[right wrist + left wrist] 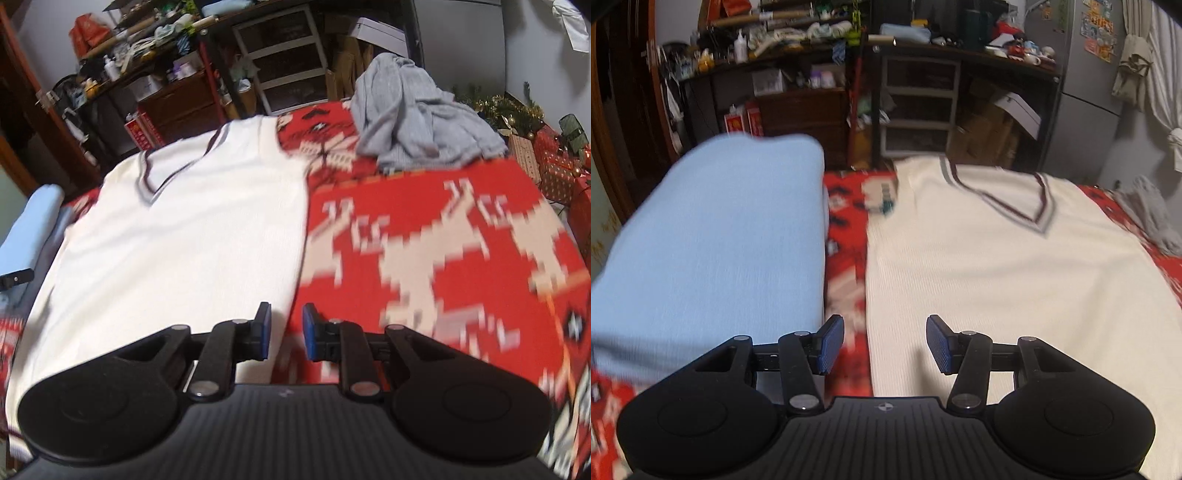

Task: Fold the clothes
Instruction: 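Move both open grippers back to the striped hem of the vest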

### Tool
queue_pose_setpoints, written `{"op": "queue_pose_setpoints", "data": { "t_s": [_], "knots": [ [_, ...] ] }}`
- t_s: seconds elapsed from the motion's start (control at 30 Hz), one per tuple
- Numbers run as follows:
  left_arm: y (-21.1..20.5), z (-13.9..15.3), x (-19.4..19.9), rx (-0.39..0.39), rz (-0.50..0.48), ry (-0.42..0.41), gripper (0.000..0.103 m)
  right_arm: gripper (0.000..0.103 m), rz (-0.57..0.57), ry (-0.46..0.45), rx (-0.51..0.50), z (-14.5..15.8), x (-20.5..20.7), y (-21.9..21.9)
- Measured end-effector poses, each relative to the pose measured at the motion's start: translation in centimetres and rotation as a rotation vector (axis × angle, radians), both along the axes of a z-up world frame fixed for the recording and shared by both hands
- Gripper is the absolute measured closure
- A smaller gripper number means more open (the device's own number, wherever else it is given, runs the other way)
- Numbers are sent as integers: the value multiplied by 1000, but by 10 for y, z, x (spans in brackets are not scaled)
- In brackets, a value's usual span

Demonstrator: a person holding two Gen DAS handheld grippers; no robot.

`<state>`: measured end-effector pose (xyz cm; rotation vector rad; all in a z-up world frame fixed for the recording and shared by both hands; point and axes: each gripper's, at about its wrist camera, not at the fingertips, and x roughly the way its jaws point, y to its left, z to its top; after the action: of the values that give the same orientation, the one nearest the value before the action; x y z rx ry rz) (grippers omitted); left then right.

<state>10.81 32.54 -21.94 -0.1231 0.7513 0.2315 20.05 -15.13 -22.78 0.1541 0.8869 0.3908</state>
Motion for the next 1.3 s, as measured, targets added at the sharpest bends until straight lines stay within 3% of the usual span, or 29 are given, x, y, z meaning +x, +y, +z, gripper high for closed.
{"op": "queue_pose_setpoints", "data": {
  "t_s": [0.1, 0.27, 0.37, 0.57, 0.7, 0.83, 0.93, 1.13, 1.3],
  "knots": [
    [-3, -4, -26, -9, 10, -17, 55, 88, -17, -69, -23, 3, -29, -3],
    [-13, -8, -55, 7, 15, -49, 55, 89, -6, -75, -19, -4, -51, 4],
    [-16, -13, -60, -2, 14, -47, 55, 88, 15, -100, -72, -7, -54, 18],
    [-18, -18, -60, -26, 13, -41, 55, 90, 73, -212, -299, -10, -62, 64],
    [-21, -22, -61, -52, 0, -33, 55, 99, 48, -207, -278, -10, -64, 56],
    [-26, -23, -65, -48, -20, -30, 56, 101, 5, -216, -304, -10, -66, 32],
    [-26, -23, -69, -58, -23, -24, 56, 99, -9, -179, -189, -6, -64, 9],
    [-19, -20, -83, -169, -32, -7, 60, 92, -104, -88, -14, -2, -83, -26],
    [-17, -19, -96, -216, -38, 10, 65, 92, -93, -70, 4, -4, -109, -22]
  ]
}}
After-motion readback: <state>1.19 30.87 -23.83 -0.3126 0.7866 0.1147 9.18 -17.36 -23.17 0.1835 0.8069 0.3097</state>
